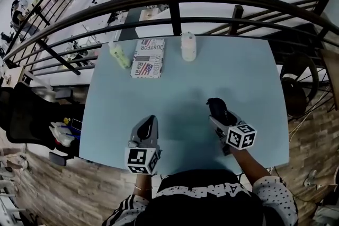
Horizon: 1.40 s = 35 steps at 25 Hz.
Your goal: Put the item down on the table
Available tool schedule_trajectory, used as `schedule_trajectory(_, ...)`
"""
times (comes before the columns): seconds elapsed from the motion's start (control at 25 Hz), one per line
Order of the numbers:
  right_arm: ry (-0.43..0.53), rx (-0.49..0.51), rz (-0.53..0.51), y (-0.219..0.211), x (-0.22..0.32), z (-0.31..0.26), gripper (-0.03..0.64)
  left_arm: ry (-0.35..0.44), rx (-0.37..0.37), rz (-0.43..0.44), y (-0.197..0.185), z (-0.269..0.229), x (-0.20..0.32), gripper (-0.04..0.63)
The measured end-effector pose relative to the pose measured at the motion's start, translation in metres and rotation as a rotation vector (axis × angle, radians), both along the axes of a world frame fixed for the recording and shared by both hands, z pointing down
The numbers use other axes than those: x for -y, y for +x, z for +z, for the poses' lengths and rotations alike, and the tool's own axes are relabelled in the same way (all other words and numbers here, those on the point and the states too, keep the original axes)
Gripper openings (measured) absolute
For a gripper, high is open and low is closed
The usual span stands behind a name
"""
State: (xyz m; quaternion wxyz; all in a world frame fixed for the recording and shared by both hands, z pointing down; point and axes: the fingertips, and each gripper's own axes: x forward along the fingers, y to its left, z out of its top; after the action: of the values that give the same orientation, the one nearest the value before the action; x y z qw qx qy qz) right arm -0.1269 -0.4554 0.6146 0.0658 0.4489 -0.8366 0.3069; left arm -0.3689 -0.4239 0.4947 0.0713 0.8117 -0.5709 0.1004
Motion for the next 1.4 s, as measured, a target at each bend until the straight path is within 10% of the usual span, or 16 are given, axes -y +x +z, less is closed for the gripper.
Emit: schedule_trajectory(1.4,-0.095,-0.194,-0.022,-0.027,0.004,0.056,0.367,-0.025,-0.052,-0.017,-0.043,0.023,0.003,0.0)
